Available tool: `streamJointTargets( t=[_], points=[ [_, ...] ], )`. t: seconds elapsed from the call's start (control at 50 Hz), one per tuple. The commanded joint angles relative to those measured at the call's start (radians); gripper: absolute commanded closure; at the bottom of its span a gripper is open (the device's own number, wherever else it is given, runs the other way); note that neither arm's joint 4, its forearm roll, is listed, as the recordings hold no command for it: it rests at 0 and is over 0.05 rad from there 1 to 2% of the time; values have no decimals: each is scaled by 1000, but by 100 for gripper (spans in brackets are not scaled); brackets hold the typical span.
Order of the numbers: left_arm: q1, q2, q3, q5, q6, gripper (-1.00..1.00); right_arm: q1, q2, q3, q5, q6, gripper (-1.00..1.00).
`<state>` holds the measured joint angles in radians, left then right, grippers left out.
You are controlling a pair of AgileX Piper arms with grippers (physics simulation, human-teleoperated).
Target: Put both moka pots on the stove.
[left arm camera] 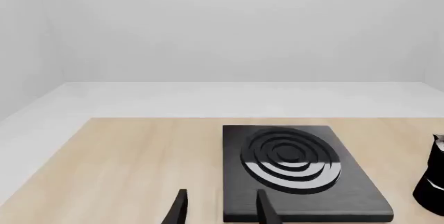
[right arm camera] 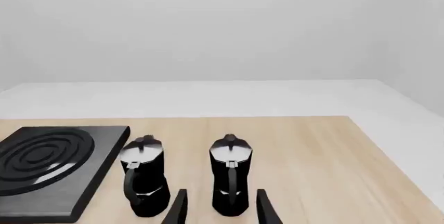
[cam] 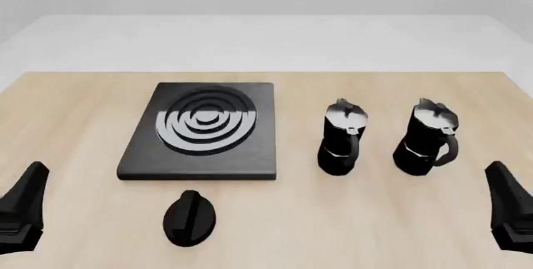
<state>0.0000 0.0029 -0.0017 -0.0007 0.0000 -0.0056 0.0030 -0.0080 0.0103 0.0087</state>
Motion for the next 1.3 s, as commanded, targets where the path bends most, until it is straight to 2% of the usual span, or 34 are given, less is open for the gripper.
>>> streamJointTargets(
  t=[0.02,0.26,0.32,0.38,0.42,0.48,0.5,0.52,0.54,0.56,0.6,0.68,0.7,0.8,0.82,0.86,0.94,0.98,1.0,1.18,1.2,1.3],
  points=[
    [0,5,-3,-1,0,-100,0,2,-25,25,-3,-100],
    [0,5,-3,-1,0,-100,13,2,-40,37,-12,-100],
    [0,4,-3,-1,0,-100,18,4,-70,51,8,-100],
    [0,5,-3,-1,0,-100,16,36,-127,59,17,-100],
    [0,5,-3,-1,0,-100,22,114,-170,30,8,-100],
    [0,5,-3,-1,0,-100,32,182,-262,35,-7,-100],
    [0,5,-3,-1,0,-100,32,183,-263,35,-7,-100],
    [0,5,-3,-1,0,-100,-2,304,-338,32,-1,-100],
    [0,5,-3,-1,0,-100,-2,306,-339,31,-1,-100],
    [0,5,-3,-1,0,-100,-11,374,-411,46,-3,-100],
    [0,5,-3,-1,0,-100,-36,381,-439,54,-11,-100],
    [0,4,-3,-1,0,-100,-12,490,-546,62,30,-100],
    [0,4,-3,-1,0,-100,12,521,-565,63,20,-100],
    [0,5,-3,-1,0,-100,12,554,-609,67,47,-100],
    [0,4,-3,-1,0,-100,29,580,-616,63,60,-100],
    [0,4,-3,-1,0,-100,48,623,-615,47,47,-100],
    [0,5,-3,-1,0,-100,73,672,-583,-1,90,-100],
    [0,4,-3,-1,0,-100,84,685,-569,-21,86,-100],
    [0,5,-3,-1,0,-100,88,712,-555,-34,117,-100],
    [0,5,-3,-1,0,-100,140,801,-524,-102,186,-100],
    [0,5,-3,-1,0,-100,138,828,-517,-117,215,-100],
    [0,4,-3,-1,0,-100,158,891,-509,-152,265,-100]
  ],
)
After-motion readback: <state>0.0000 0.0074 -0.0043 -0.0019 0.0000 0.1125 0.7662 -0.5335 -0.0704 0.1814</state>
